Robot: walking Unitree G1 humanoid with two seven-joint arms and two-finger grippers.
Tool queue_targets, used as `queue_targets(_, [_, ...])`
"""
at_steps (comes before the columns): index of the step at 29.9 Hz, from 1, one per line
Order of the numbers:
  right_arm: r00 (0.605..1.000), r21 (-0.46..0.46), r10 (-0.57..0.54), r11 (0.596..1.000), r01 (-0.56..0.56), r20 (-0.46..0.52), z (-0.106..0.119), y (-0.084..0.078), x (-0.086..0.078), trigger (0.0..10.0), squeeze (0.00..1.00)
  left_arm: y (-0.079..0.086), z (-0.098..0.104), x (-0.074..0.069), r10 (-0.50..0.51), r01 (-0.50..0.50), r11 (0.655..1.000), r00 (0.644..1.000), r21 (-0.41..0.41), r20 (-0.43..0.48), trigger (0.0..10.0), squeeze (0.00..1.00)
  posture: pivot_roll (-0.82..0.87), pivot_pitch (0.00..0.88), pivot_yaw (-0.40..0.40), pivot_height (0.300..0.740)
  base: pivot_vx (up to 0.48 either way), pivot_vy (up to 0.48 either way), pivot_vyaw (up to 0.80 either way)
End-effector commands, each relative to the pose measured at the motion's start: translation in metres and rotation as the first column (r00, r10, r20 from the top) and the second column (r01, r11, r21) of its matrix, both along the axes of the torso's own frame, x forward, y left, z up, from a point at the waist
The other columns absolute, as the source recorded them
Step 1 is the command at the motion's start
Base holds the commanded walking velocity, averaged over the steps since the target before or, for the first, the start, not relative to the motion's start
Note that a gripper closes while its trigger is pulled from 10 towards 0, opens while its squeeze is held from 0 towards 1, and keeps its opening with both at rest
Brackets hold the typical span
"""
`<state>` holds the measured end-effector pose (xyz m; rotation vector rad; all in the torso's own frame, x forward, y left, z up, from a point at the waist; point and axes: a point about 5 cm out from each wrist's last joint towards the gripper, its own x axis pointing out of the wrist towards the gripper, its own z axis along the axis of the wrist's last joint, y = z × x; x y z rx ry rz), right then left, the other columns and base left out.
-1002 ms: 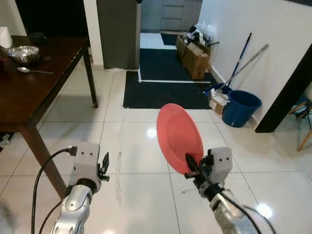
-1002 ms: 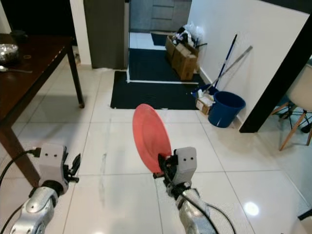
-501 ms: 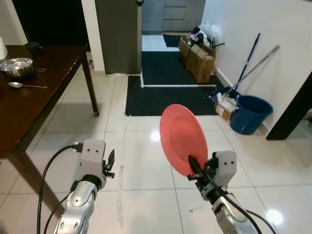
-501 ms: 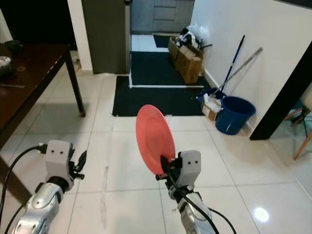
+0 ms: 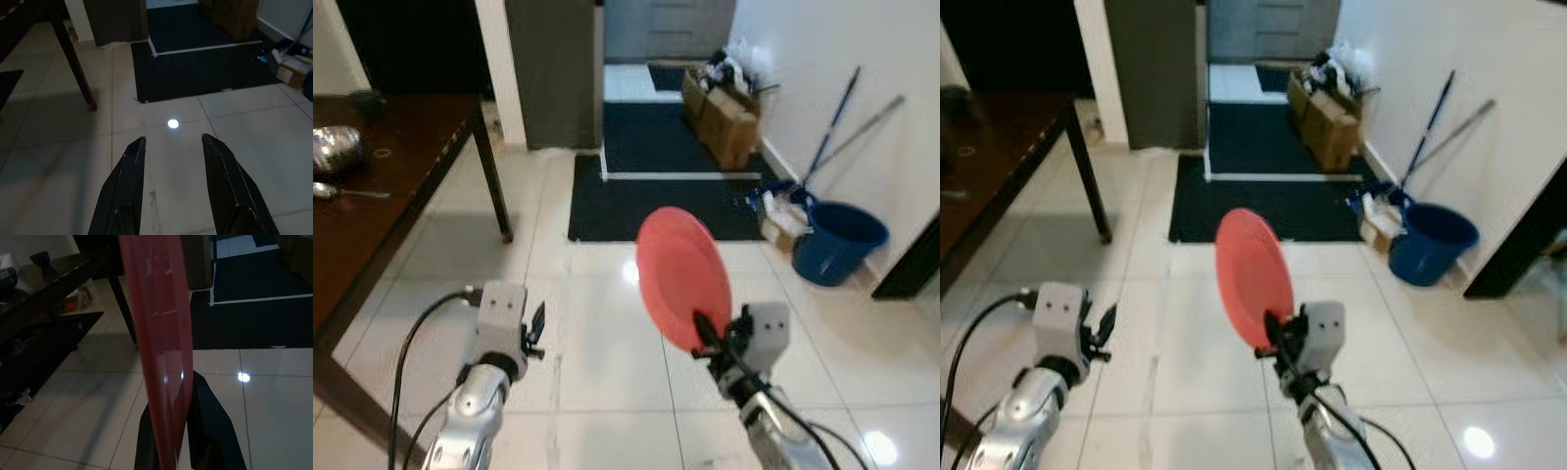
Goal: Setting the table
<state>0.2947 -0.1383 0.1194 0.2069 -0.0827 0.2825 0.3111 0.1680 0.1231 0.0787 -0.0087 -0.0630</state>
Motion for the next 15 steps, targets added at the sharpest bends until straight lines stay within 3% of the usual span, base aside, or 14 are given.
queue_targets(1, [1.0, -0.001, 0.008, 1.0, -0.008, -0.015, -0.0044, 0.0038, -0.0022, 10.0, 0.0, 0.0049, -0.007, -0.003, 0.015, -0.015, 1.0, 0.999, -0.001, -0.035, 10.0, 0.0, 0.06, 0.093, 0.068, 0.74, 0.36, 0.0, 0.0])
queue_targets(3, [1.0, -0.001, 0.007, 1.0, -0.007, -0.014, -0.0042, 0.0038, -0.0021, 10.0, 0.0, 0.0049, -0.0076, -0.003, 0.016, -0.016, 1.0, 0.999, -0.003, -0.044, 10.0, 0.0, 0.06, 0.093, 0.068, 0.74, 0.326, 0.0, 0.0])
queue_targets(15, [1.0, -0.003, 0.004, 1.0, -0.004, -0.015, -0.0054, 0.0032, -0.0013, 10.0, 0.0, 0.0022, -0.0132, -0.0051, -0.014, 0.015, 1.0, 0.995, 0.004, -0.096, 10.0, 0.0, 0.06, 0.078, 0.077, 0.74, 0.0, 0.0, 0.0])
